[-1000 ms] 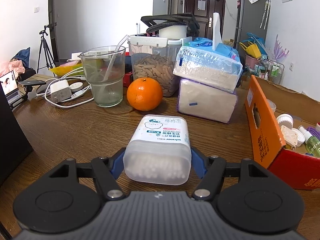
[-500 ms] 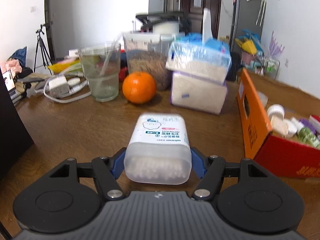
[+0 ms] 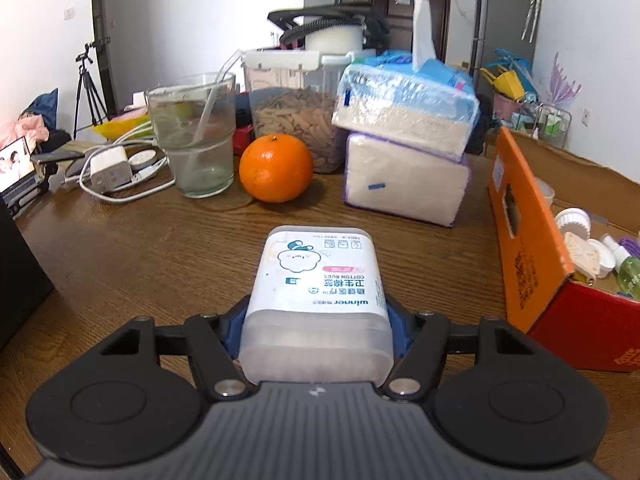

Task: Organize rigid objects
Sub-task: 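Carry the cotton-bud box and spray bottle over the red box with both grippers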

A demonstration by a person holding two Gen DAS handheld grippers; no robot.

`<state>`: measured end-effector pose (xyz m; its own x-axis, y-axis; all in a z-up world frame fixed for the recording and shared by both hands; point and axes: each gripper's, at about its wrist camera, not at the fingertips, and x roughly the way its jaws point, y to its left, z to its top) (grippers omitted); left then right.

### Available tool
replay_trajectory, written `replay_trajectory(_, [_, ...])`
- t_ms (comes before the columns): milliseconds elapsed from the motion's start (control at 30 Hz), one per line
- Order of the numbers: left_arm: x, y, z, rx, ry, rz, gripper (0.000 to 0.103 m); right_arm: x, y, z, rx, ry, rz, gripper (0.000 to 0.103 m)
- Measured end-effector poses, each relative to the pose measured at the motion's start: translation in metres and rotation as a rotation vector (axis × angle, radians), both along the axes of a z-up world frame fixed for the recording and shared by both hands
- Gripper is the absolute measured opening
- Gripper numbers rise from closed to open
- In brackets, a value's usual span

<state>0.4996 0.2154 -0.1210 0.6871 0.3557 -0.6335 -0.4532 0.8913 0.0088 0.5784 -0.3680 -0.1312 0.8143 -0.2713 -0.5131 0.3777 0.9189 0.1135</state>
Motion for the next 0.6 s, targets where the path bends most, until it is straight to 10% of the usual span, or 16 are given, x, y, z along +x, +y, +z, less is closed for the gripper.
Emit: replay_trajectory(600, [-0.043, -0.026, 0.010, -0.003, -0.054, -0.025, 0.066, -0.044, 0.021, 0.009, 0.016, -0.059, 0.047, 0.027])
